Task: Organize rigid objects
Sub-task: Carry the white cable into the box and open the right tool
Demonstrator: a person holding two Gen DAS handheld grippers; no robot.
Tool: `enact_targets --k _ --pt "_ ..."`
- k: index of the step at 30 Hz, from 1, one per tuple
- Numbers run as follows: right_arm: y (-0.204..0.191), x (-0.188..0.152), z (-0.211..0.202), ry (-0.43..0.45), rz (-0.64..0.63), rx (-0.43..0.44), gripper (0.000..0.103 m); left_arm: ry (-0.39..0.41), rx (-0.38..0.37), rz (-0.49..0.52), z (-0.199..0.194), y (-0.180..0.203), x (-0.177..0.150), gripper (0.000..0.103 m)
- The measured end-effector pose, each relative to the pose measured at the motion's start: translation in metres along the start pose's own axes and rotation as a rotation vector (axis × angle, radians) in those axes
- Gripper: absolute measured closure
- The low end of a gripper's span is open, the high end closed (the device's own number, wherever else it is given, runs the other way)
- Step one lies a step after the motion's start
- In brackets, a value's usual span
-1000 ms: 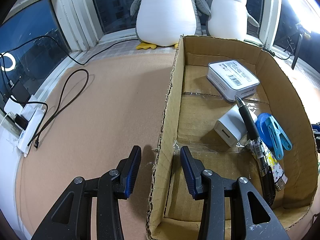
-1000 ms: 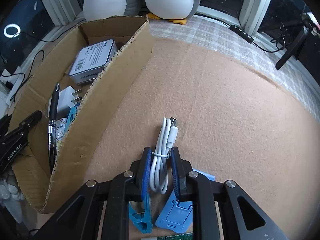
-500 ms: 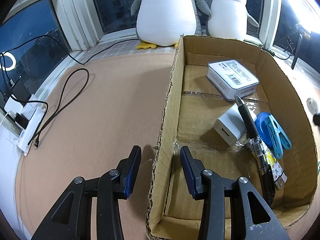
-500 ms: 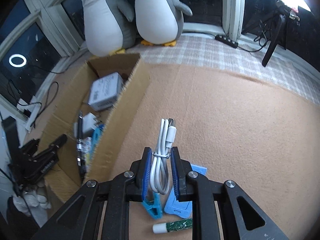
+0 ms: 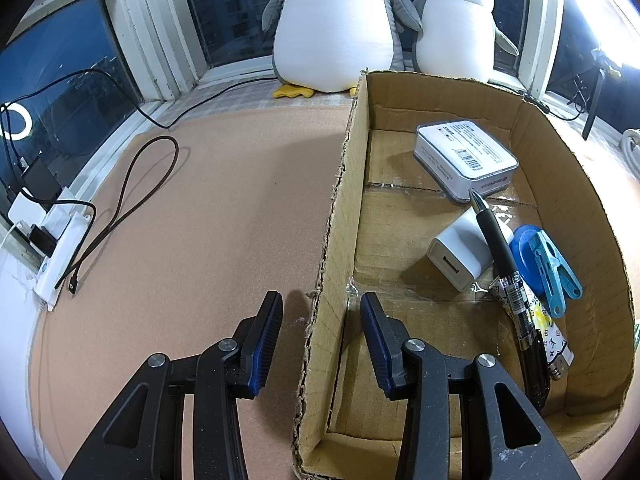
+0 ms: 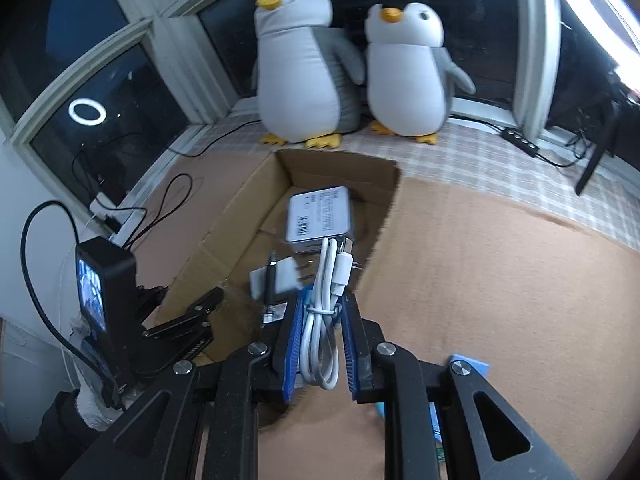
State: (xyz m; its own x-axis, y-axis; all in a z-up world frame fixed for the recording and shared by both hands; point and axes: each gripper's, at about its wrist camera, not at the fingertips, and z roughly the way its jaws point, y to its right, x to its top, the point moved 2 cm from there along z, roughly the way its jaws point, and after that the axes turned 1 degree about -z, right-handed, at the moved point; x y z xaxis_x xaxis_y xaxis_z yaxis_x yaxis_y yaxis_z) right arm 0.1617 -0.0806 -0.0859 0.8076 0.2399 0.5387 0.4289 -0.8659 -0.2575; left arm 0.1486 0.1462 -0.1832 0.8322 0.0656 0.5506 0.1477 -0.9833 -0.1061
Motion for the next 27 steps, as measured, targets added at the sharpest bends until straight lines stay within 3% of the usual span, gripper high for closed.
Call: enact_targets --k 9,24,27 --pt "-0.028 0.003 0.026 -0.034 -0.062 0.015 0.086 0.001 -0.003 -0.01 -0.001 0.0 -0.002 0.059" --pt "-0.033 0.011 0.057 -0.068 -0.092 -0.018 0.084 0.0 -0.005 -0.011 0.0 -0.001 -0.001 0.059" --pt "-0.033 0.012 0.053 -0.049 -0.1 -0.023 0.052 0.001 -0.005 -0.012 -0.001 -0.001 -0.001 0.059"
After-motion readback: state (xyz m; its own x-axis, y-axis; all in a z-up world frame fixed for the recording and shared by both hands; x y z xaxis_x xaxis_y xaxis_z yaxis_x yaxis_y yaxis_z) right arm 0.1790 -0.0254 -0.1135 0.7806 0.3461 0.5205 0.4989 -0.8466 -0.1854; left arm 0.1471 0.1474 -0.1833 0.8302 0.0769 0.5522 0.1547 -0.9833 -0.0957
